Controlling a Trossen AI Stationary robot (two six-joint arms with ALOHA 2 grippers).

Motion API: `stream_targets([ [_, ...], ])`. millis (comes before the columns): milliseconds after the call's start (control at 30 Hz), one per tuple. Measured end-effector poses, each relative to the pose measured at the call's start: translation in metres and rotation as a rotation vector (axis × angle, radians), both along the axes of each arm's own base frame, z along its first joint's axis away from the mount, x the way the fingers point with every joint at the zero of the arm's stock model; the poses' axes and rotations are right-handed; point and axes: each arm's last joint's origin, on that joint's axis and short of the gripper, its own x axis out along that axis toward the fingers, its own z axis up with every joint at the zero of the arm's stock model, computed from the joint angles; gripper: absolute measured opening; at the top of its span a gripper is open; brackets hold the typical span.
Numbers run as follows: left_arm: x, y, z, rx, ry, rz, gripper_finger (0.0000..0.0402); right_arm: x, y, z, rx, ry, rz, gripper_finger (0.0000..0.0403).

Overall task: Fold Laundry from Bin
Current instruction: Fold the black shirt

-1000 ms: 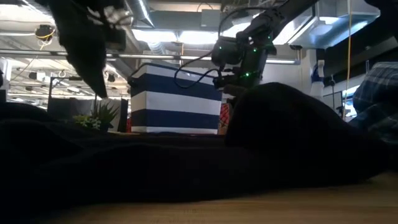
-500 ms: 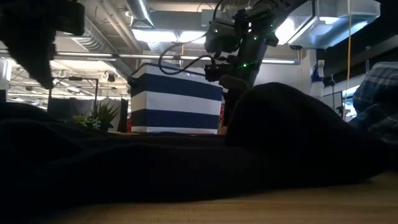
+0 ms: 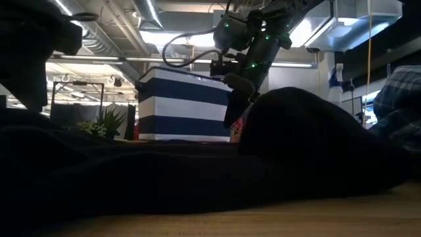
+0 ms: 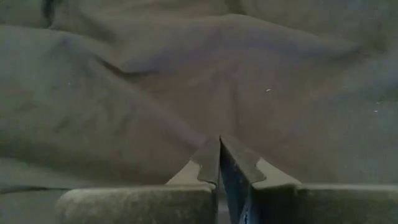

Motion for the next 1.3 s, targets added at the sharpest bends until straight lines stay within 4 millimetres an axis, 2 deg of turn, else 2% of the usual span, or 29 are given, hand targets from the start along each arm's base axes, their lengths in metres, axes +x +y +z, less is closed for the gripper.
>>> stream_targets([
  [200,0.004,0.004,-0.013,-0.049,-0.047,0.041,0.0177,0.0,0.0,0.0,-0.005,-0.001,0.01,0.0012],
  [400,0.0,0.013,-0.029,-0.072,-0.008,0.108,0.0178,0.0,0.0,0.0,-0.009,-0.001,0.015,0.0012],
  [633,0.006,0.013,-0.037,-0.12,-0.111,0.088,0.0168,0.002,0.0,0.001,-0.015,-0.025,0.019,0.0012],
  [867,0.006,0.013,-0.04,-0.121,-0.116,0.069,0.013,0.004,0.0,0.002,-0.008,-0.046,0.024,0.0012],
  [1100,0.007,0.018,-0.04,-0.004,-0.132,0.001,0.001,0.004,-0.001,0.002,-0.01,-0.046,0.027,0.0012],
  [1200,0.006,0.02,-0.038,0.034,-0.105,-0.019,0.0003,0.004,-0.001,0.002,-0.013,-0.045,0.031,0.0012],
  [1300,0.003,0.021,-0.025,0.126,-0.033,-0.027,0.0002,0.004,-0.001,0.002,-0.016,-0.044,0.038,0.0012],
])
